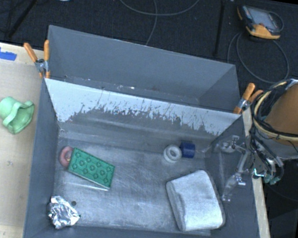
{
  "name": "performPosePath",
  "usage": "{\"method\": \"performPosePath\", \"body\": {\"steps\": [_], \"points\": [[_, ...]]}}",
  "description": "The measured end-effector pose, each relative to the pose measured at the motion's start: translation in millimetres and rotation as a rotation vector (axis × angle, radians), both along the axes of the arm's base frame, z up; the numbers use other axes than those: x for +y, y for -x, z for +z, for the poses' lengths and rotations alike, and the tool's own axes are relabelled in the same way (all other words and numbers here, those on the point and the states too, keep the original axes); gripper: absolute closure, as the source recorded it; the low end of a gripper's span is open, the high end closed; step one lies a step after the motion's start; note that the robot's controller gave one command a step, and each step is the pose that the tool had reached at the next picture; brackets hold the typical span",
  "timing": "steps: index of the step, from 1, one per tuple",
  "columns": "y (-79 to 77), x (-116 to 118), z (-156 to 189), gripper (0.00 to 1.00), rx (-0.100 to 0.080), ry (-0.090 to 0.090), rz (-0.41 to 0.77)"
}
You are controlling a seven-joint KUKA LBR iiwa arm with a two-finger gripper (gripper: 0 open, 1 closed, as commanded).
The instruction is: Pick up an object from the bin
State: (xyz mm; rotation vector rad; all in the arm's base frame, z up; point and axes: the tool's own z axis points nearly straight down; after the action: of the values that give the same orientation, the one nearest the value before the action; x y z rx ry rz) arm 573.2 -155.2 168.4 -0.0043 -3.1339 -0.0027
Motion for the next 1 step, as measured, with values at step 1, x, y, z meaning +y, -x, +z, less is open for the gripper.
{"method": "performPosePath", "body": {"steps": [1], "points": [[18.8, 45.8, -70.6, 0.0, -0.015, 0.008, -0.006]]}}
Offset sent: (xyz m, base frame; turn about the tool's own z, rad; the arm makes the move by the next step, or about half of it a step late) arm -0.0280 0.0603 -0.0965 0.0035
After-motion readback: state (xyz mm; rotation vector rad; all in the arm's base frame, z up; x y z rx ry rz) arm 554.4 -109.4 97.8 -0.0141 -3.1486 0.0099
